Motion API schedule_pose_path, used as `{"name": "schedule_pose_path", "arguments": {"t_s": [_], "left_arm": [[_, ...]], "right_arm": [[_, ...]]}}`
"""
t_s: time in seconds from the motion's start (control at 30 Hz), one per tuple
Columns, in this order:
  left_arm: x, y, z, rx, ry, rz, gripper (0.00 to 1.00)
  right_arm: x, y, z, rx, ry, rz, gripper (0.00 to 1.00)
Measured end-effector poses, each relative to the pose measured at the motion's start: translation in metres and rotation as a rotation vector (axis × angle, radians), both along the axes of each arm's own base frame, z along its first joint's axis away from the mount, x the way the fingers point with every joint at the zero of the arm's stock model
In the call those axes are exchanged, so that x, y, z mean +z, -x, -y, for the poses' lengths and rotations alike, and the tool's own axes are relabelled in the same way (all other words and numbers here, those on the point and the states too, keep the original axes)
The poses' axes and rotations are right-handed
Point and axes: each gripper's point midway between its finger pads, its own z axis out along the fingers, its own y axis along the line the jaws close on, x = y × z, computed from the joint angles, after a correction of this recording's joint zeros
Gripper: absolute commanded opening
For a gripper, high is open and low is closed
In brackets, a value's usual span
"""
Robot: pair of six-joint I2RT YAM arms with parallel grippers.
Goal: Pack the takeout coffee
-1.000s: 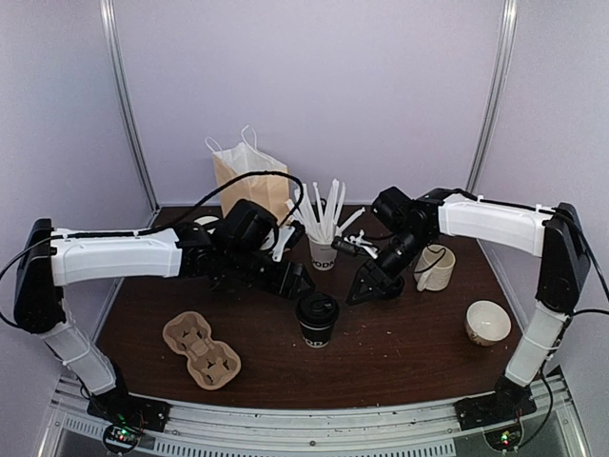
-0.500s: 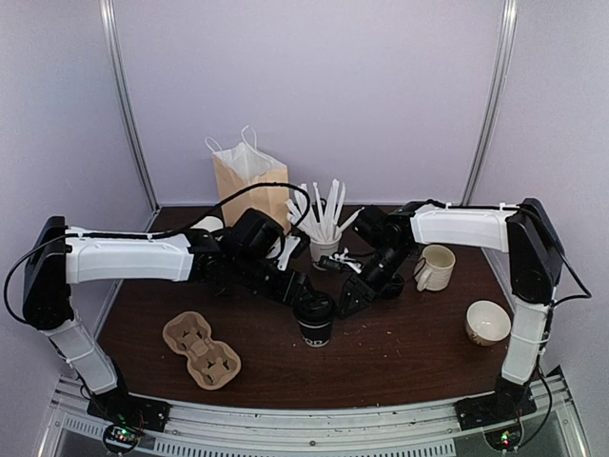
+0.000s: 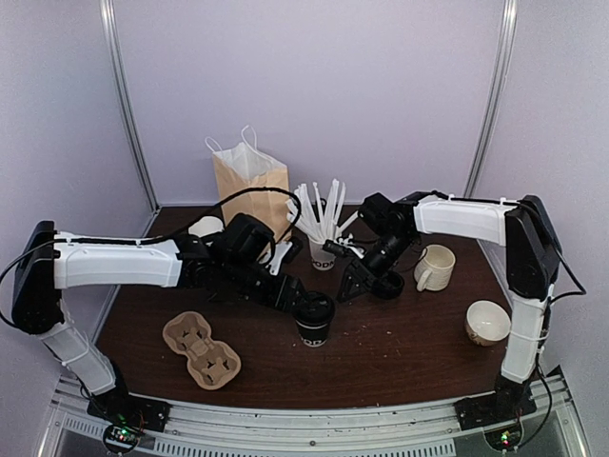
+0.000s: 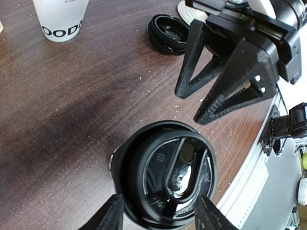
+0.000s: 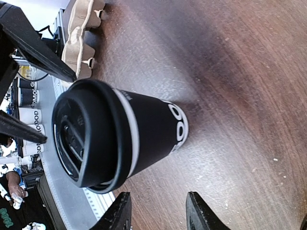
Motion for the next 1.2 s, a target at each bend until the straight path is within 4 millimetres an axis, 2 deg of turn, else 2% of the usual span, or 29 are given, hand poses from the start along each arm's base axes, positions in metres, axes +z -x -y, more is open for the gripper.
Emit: {"name": "schedule_pose_path", "arguments": {"t_s": [0.1,0.3,0.43,0.47,0.53,0.63,0.83,0.93,1.07,1.2], "left_arm": [[0.001,-0.002,-0.001,0.010,-0.002,0.006,0.62],[0.009,-0.007,-0.013,0.075,-0.019,0.033,0.62],[0.020,0.002,-0.028,0.074,-0.003,0.067,0.64],[0.023,0.004,-0.029,0.065,0.001,0.079,0.65],[0.026,0.003,-0.028,0.052,-0.001,0.100,0.66],[0.022,-0.004,-0.023,0.045,-0.028,0.111,0.68],[-0.002,-0.021,-0.012,0.050,-0.073,0.076,0.71],[-0.011,-0.019,-0.010,0.036,-0.076,0.044,0.71],[-0.009,-0.014,-0.003,0.019,-0.035,0.019,0.70],[-0.017,-0.003,-0.005,0.006,-0.005,-0.025,0.69]], "right_arm": [[-0.001,-0.002,0.002,-0.005,0.004,0.001,0.42],[0.001,-0.003,0.004,-0.005,0.006,0.016,0.46],[0.008,0.006,0.010,0.008,-0.008,0.044,0.55],[0.019,0.010,0.013,0.009,-0.025,0.069,0.56],[0.027,0.016,0.017,0.012,-0.039,0.090,0.55],[0.033,0.021,0.018,0.019,-0.051,0.105,0.54],[0.023,0.028,0.011,0.045,-0.045,0.081,0.49],[0.017,0.033,0.002,0.076,-0.053,0.050,0.47],[0.006,0.038,-0.007,0.101,-0.056,0.003,0.42],[0.000,0.037,-0.015,0.106,-0.062,-0.043,0.40]]}}
